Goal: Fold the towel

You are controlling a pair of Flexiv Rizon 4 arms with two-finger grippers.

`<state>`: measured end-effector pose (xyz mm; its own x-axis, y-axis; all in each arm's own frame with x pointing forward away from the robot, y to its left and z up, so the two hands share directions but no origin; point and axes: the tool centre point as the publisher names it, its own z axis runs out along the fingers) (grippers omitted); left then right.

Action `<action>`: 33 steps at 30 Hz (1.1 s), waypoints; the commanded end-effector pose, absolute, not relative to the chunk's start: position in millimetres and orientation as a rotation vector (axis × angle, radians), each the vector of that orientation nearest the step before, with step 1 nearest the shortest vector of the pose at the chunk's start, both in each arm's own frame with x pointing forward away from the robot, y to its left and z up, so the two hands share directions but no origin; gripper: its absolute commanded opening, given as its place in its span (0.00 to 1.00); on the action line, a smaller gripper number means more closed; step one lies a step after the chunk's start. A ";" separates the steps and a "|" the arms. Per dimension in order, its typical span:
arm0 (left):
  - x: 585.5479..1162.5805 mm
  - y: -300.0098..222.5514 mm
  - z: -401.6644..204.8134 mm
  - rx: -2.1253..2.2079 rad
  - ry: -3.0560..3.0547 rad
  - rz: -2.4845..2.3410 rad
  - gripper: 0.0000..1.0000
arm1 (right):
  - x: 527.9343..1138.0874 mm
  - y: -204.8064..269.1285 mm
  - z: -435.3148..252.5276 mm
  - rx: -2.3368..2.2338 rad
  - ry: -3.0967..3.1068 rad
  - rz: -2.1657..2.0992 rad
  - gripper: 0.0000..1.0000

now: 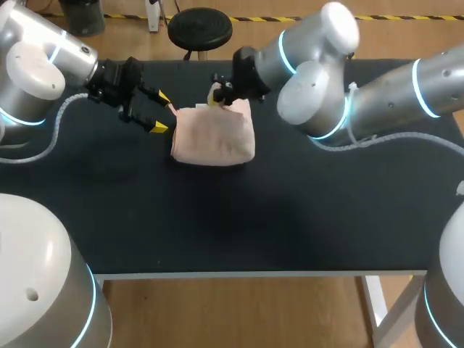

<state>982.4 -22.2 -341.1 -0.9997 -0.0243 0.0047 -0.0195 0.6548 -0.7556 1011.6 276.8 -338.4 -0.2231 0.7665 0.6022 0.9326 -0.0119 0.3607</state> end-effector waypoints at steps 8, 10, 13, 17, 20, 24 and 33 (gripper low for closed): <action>981.8 -22.0 -341.9 -0.037 2.848 -1.304 1.00 | 1004.0 312.9 -340.2 -1.769 -2.056 -1.077 0.00; 981.8 -22.0 -341.9 -0.037 2.848 -1.304 1.00 | 1002.8 314.5 -337.8 -1.771 -2.051 -1.087 0.42; 981.8 -22.0 -341.9 -0.037 2.848 -1.304 1.00 | 1000.2 312.6 -328.1 -1.764 -2.062 -1.135 1.00; 981.8 -22.0 -341.9 -0.037 2.848 -1.304 1.00 | 1000.8 306.8 -317.8 -1.765 -2.063 -1.178 1.00; 981.8 -22.0 -341.9 -0.037 2.848 -1.304 1.00 | 1001.6 303.0 -314.0 -1.777 -2.055 -1.201 1.00; 981.8 -22.0 -341.9 -0.037 2.848 -1.304 1.00 | 1002.0 300.3 -311.7 -1.780 -2.010 -1.230 1.00; 981.8 -22.0 -341.9 -0.037 2.848 -1.304 1.00 | 1004.6 279.7 -303.5 -1.778 -2.000 -1.304 1.00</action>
<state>982.5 -22.2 -341.2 -0.9997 -0.0242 0.0047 -0.0194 0.6548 -0.7556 1007.5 291.7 -303.4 -0.2587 0.7497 0.6091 0.8734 -0.0878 0.4790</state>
